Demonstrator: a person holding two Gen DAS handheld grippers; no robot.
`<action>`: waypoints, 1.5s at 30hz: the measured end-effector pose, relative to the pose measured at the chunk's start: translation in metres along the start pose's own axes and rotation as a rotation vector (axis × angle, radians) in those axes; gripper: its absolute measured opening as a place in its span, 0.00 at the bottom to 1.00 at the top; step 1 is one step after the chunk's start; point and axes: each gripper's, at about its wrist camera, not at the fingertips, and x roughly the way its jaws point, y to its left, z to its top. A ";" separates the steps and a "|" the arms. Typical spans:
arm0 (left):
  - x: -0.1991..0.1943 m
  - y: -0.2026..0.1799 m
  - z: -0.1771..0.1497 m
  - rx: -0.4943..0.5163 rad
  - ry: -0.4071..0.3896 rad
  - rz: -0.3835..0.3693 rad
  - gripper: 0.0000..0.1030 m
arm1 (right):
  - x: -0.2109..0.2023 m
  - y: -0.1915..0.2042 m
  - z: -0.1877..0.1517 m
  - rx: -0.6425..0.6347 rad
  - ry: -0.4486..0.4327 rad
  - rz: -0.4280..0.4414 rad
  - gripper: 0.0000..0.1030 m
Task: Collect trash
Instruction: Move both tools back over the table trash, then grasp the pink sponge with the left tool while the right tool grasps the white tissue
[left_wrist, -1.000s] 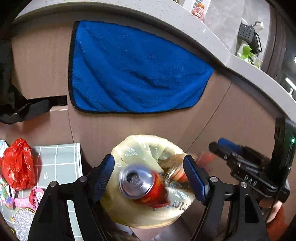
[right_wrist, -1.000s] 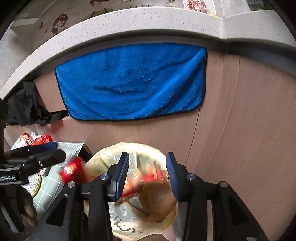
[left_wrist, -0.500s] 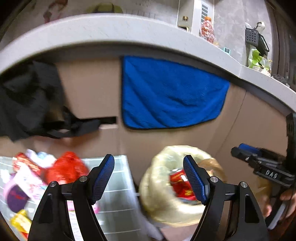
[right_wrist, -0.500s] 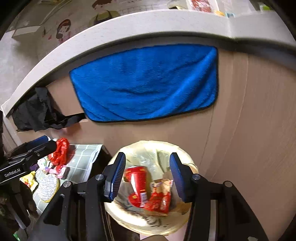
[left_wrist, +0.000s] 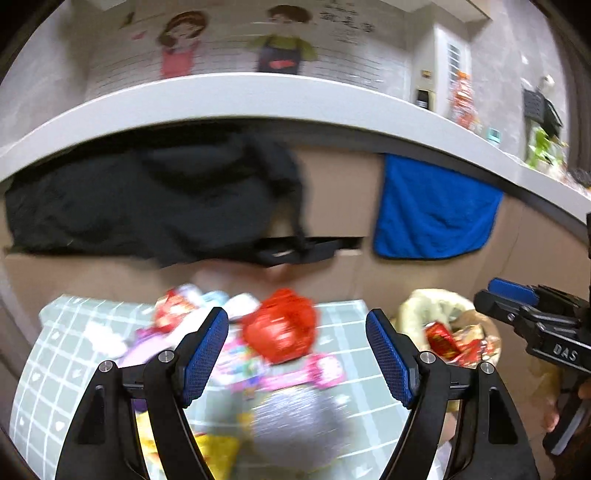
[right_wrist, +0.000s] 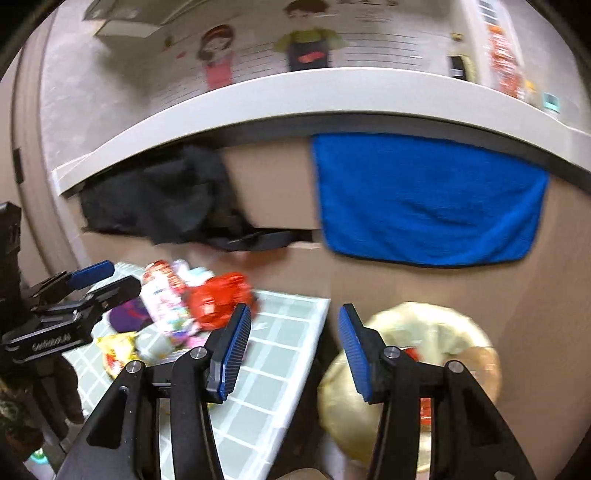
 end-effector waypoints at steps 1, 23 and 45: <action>-0.003 0.019 -0.005 -0.025 0.007 0.017 0.75 | 0.005 0.014 -0.001 -0.014 0.009 0.012 0.45; 0.043 0.186 -0.064 -0.172 0.220 0.038 0.75 | 0.108 0.142 -0.046 -0.148 0.237 0.159 0.45; -0.029 0.236 -0.061 -0.291 0.165 0.203 0.33 | 0.126 0.210 -0.058 -0.309 0.332 0.332 0.45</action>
